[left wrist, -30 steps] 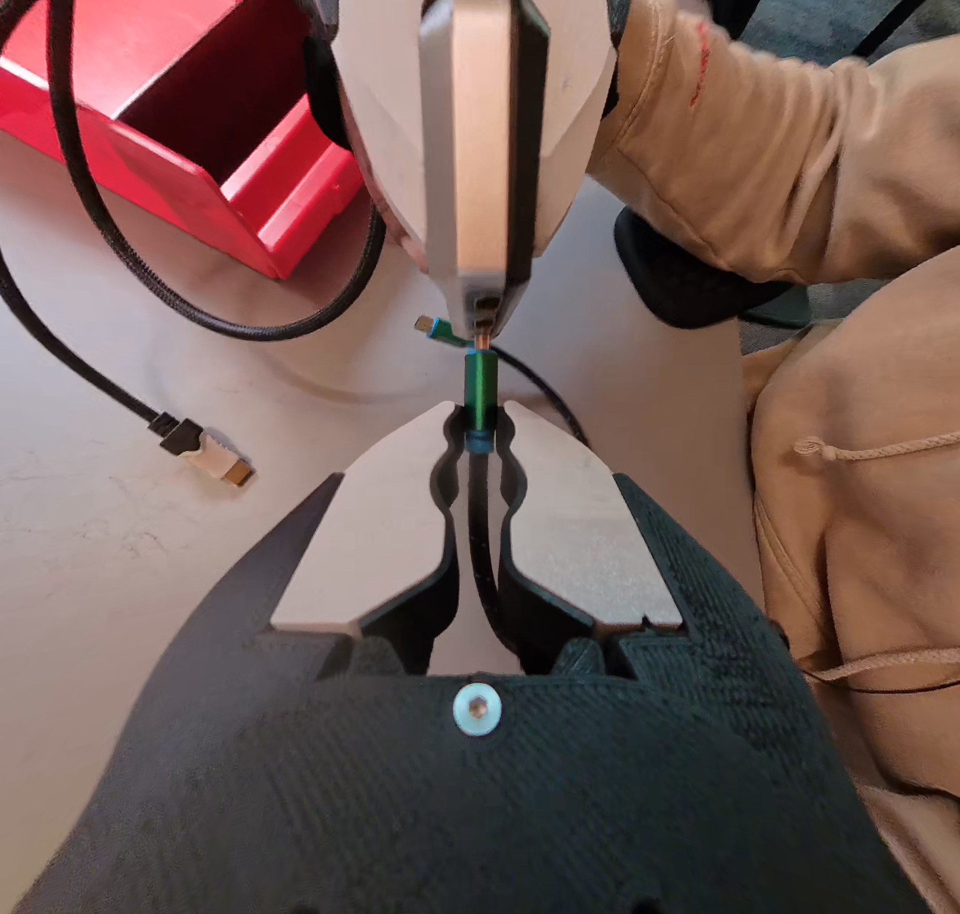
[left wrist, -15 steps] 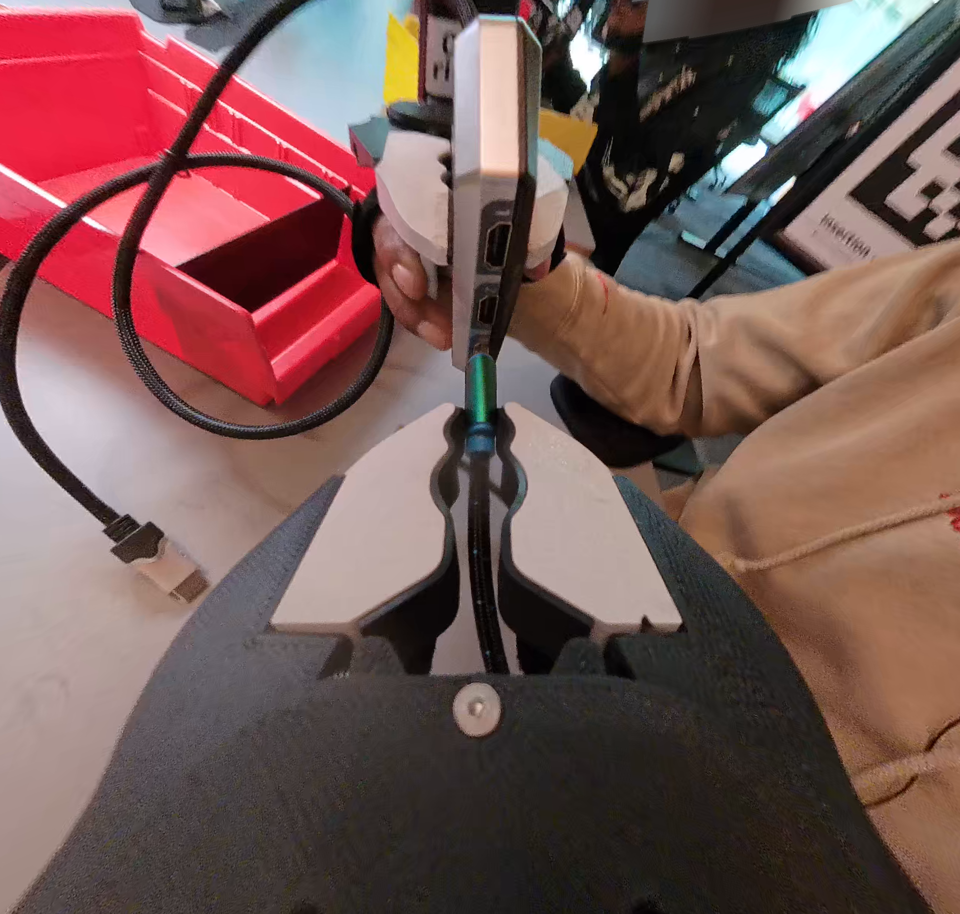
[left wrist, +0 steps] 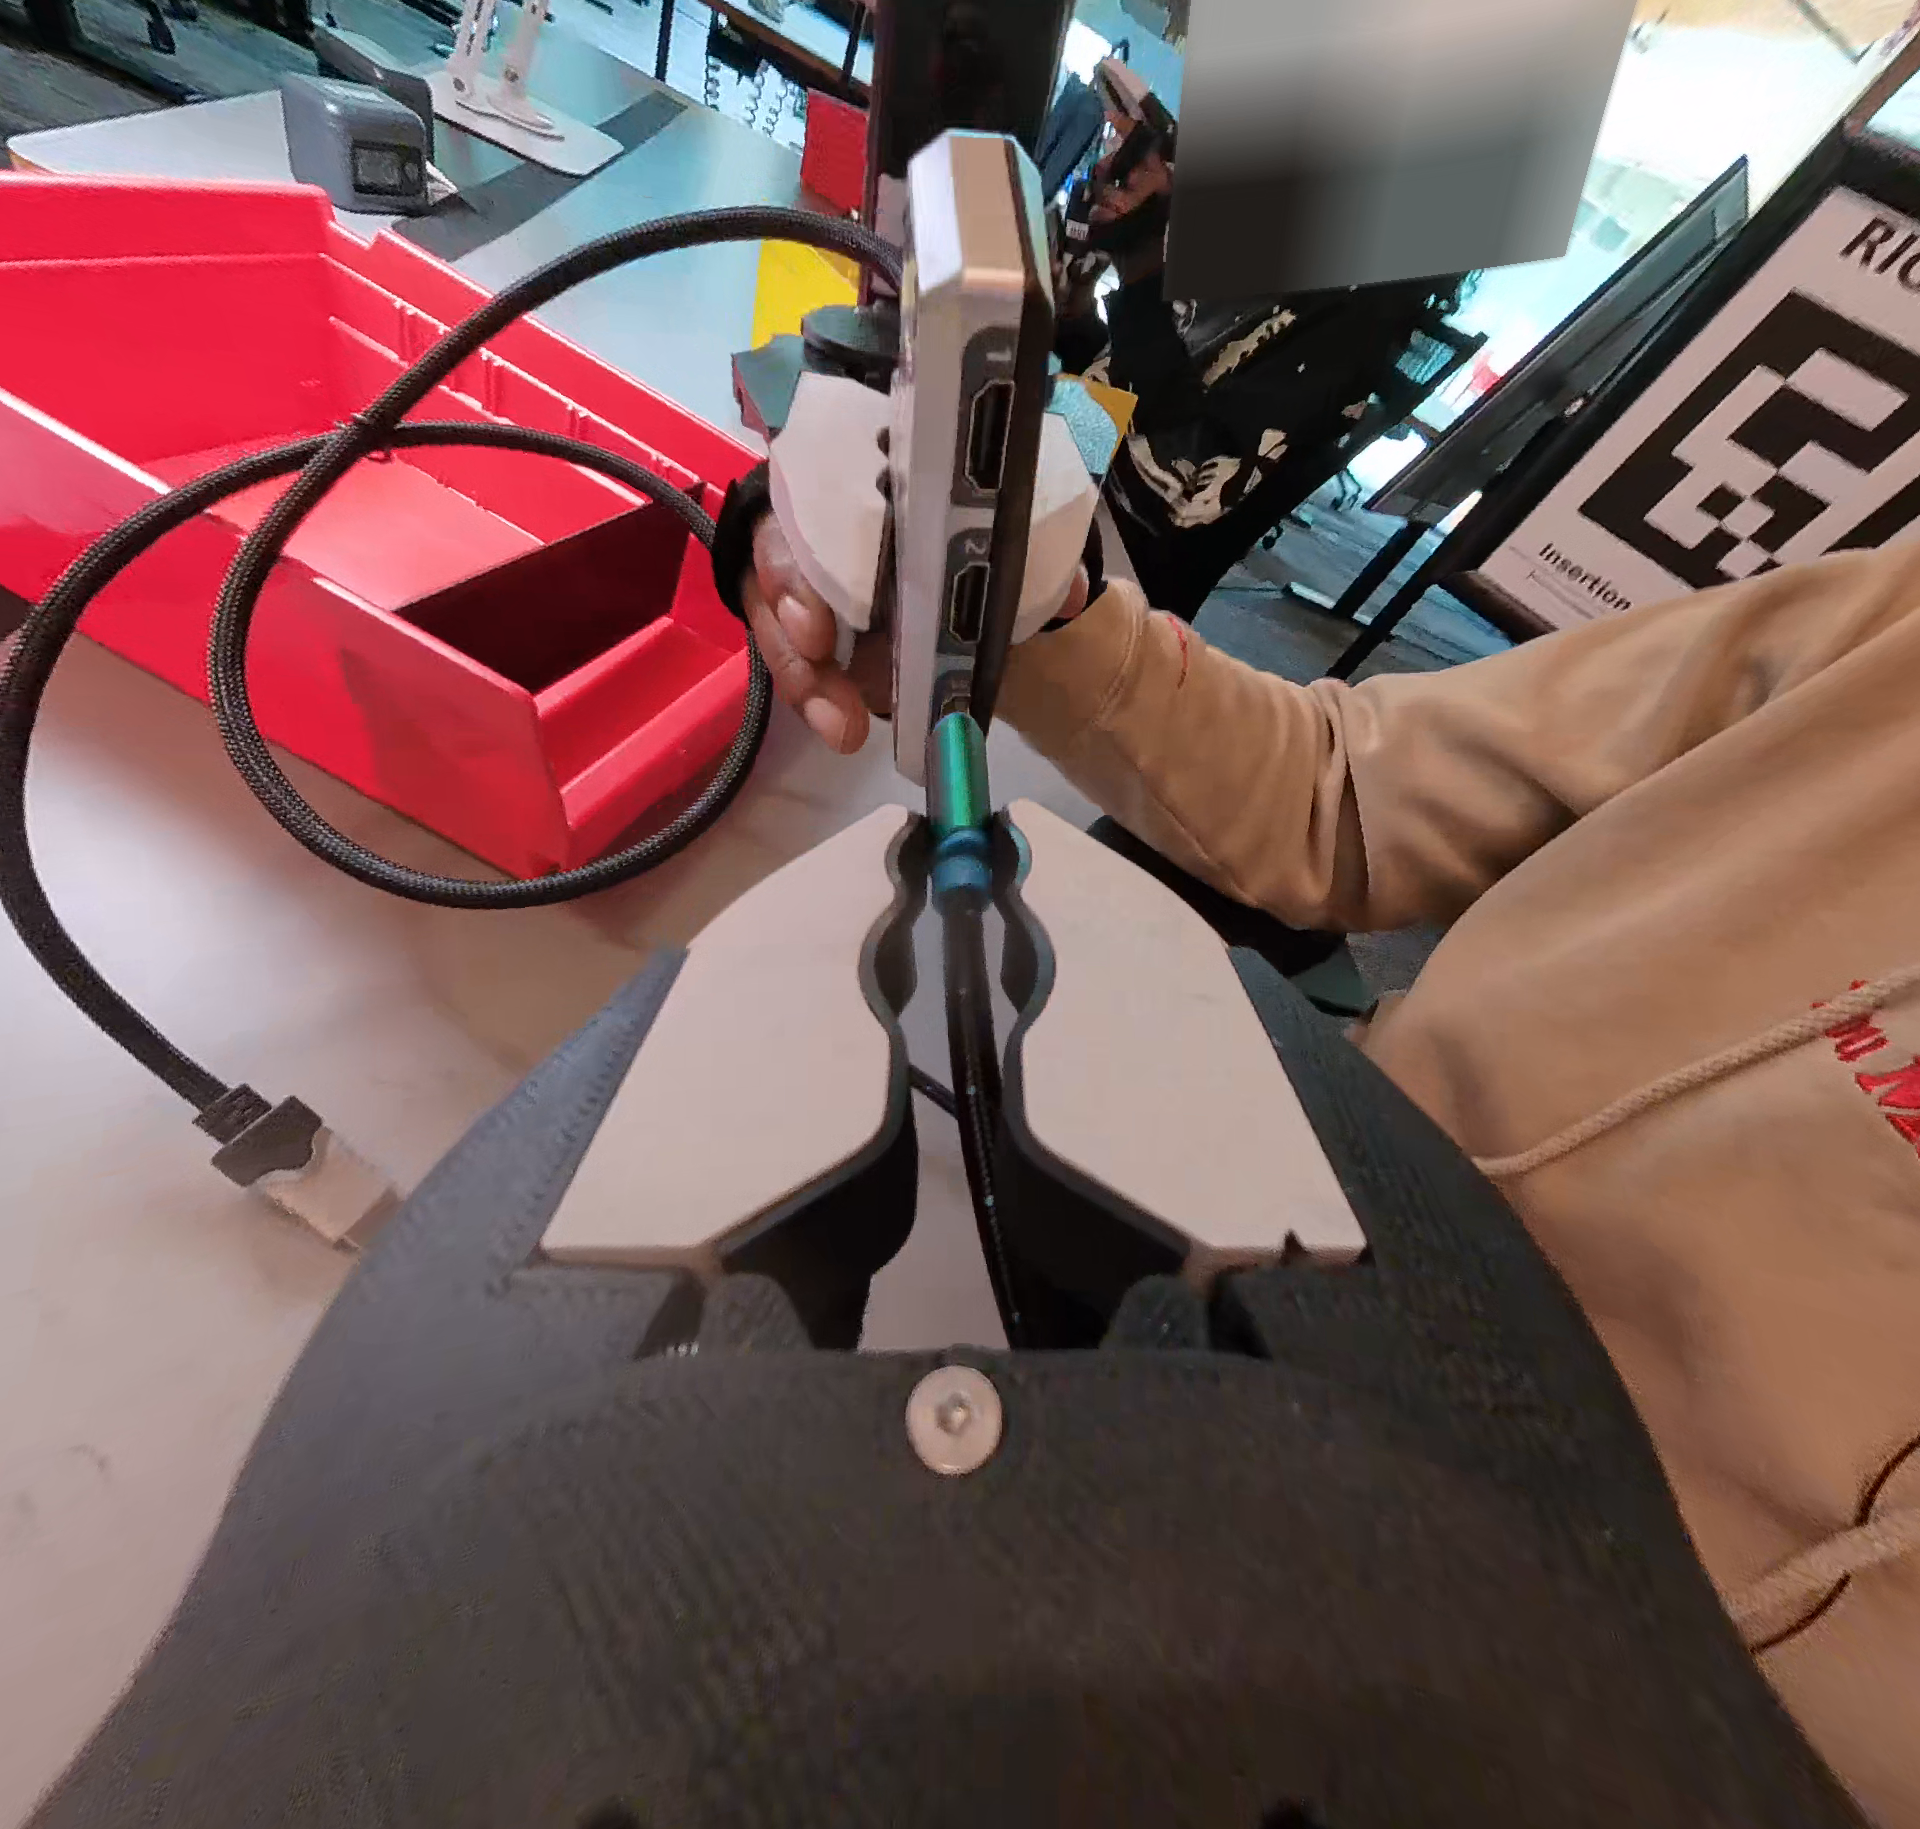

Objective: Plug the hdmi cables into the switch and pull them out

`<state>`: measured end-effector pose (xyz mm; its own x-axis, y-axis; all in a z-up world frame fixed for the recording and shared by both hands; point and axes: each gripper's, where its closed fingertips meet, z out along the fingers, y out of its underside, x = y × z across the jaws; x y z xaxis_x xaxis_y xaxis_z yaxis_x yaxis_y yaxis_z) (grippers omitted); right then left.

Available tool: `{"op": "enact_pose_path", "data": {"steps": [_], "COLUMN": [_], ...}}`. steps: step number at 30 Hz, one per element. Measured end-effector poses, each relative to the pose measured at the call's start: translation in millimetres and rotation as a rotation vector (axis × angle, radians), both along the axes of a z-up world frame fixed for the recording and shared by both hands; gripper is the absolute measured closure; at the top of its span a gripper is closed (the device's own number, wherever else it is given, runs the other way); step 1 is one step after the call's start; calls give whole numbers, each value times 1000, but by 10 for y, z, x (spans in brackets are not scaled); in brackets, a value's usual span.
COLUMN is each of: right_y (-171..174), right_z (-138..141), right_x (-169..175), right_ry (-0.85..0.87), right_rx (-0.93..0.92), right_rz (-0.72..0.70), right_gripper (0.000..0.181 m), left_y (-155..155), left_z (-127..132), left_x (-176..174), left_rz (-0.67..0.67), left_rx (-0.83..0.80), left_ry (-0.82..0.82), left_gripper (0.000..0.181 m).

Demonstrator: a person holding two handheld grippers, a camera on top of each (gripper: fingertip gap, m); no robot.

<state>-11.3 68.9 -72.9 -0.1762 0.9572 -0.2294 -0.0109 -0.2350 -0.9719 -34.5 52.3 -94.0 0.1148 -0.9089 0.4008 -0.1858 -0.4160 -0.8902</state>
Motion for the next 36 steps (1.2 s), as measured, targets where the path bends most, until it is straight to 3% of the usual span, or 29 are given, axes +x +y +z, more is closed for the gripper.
{"op": "enact_pose_path", "data": {"steps": [7,15,23,36], "right_y": [-172,-174,-119,-50], "right_z": [-185,-139,-318,-445], "right_x": [-43,-36,20,-12], "right_ry": [-176,-52,-129,-138], "right_rx": [112,-12,-17,-75], "right_rz": [44,117,118,106], "right_gripper": [159,159,159,159], "left_y": [-144,-175,-65,-1], "left_z": [-121,-261,-206,-382], "left_x": [-48,53,48,61], "left_rz": [-62,-78,-43,-23], "left_rx": [29,24,-1,-6], "left_ry": [125,184,108,176], "left_gripper": [169,170,170,170]}}
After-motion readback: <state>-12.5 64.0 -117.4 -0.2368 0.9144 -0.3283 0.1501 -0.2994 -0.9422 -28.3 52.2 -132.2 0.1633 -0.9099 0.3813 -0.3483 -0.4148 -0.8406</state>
